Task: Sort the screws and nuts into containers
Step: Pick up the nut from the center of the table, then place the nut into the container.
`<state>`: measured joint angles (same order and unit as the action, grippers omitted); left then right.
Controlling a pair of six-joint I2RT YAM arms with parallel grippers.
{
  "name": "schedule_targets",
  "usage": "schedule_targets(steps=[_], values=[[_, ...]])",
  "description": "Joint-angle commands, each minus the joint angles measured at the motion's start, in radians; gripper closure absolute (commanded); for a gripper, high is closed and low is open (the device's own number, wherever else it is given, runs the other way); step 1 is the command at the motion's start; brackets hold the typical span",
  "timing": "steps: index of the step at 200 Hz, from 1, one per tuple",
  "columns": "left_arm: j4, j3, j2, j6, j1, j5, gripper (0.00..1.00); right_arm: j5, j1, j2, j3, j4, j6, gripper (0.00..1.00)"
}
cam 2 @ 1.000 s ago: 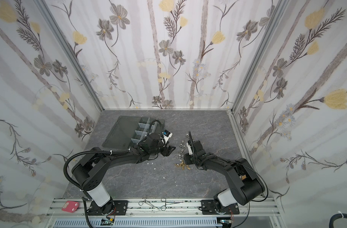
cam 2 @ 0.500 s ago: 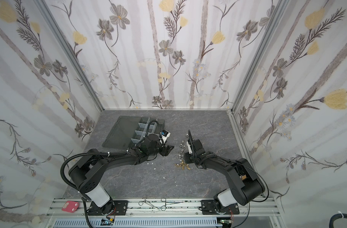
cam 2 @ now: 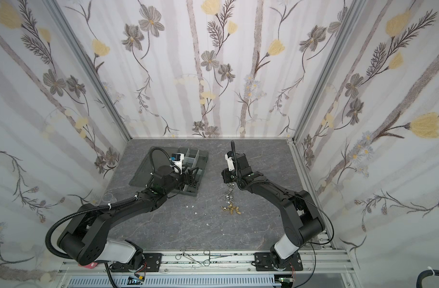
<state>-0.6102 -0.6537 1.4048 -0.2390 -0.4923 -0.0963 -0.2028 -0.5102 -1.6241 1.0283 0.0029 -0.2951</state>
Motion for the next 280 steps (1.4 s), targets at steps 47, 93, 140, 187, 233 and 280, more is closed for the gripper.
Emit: schedule_targets(steps=[47,93,140,187,233,280], values=[[0.038,0.058,-0.136,0.008,0.056,0.098,0.30,-0.164,-0.063,-0.134,0.136,0.145,-0.044,1.00],[0.032,0.090,-0.180,-0.045,0.098,0.189,0.30,-0.245,-0.113,-0.345,0.377,0.201,-0.077,1.00],[0.063,0.115,-0.233,-0.060,0.142,0.206,0.30,-0.216,-0.130,-0.536,0.582,0.308,-0.125,1.00],[0.087,0.141,-0.266,-0.062,0.167,0.223,0.31,-0.210,-0.137,-0.737,0.863,0.270,-0.175,1.00],[0.084,0.161,-0.277,-0.069,0.173,0.222,0.31,-0.177,-0.141,-0.814,0.947,0.240,-0.159,1.00],[0.215,0.133,-0.306,-0.155,0.239,0.358,0.34,-0.410,-0.170,-0.783,0.940,0.208,-0.078,1.00]])
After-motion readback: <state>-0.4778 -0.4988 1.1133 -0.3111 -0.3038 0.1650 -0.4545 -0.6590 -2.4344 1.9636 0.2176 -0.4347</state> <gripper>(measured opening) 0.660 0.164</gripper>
